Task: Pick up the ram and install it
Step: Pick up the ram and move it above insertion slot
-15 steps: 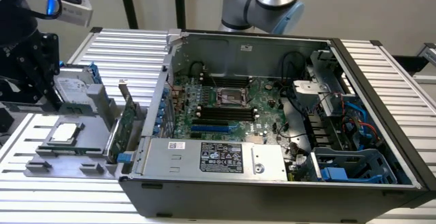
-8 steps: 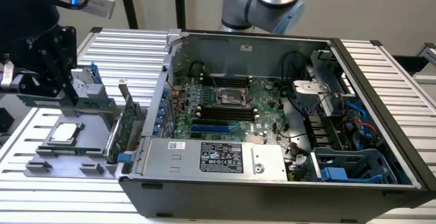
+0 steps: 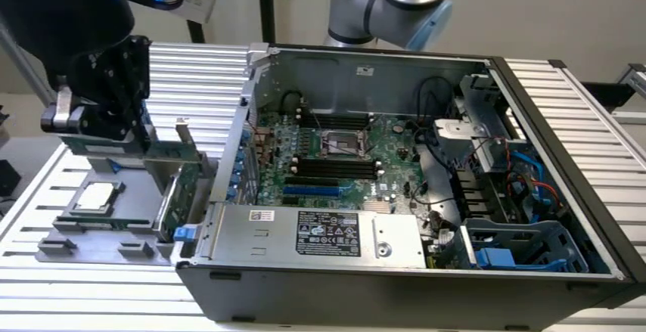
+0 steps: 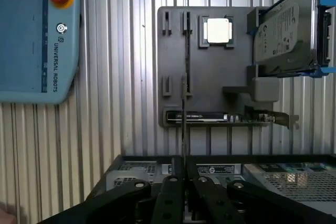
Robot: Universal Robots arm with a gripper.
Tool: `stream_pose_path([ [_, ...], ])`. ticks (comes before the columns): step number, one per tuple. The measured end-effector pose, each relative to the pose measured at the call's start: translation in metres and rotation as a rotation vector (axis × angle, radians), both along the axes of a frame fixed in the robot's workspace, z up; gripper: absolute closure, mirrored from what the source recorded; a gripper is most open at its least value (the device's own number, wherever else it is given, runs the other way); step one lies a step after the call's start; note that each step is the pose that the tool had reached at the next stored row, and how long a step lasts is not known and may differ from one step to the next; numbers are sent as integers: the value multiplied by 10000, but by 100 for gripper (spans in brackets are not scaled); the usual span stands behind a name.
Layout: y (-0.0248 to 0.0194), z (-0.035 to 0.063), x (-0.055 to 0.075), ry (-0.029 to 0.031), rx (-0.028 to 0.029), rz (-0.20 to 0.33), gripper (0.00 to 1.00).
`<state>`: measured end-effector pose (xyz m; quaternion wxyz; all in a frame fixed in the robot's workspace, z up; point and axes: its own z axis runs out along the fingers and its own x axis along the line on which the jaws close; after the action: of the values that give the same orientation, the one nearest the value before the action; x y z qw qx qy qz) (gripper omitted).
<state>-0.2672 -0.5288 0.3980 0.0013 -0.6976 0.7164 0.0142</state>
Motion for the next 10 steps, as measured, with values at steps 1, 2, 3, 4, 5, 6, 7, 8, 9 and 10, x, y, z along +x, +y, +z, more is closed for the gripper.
stream_pose_path([
  [1, 4, 0, 43, 0, 3, 0, 100],
  [2, 9, 0, 88, -1, 6, 0, 100],
  [3, 14, 0, 136, 0, 7, 0, 100],
  [4, 18, 0, 179, 1, 8, -1, 100],
  [5, 22, 0, 224, 0, 9, 0, 100],
  [6, 26, 0, 271, 1, 11, 0, 100],
  [7, 30, 0, 316, 0, 13, 0, 100],
  [8, 34, 0, 361, 1, 14, 0, 100],
  [9, 38, 0, 407, 1, 16, -1, 100],
  [10, 41, 0, 453, 1, 18, 0, 100],
])
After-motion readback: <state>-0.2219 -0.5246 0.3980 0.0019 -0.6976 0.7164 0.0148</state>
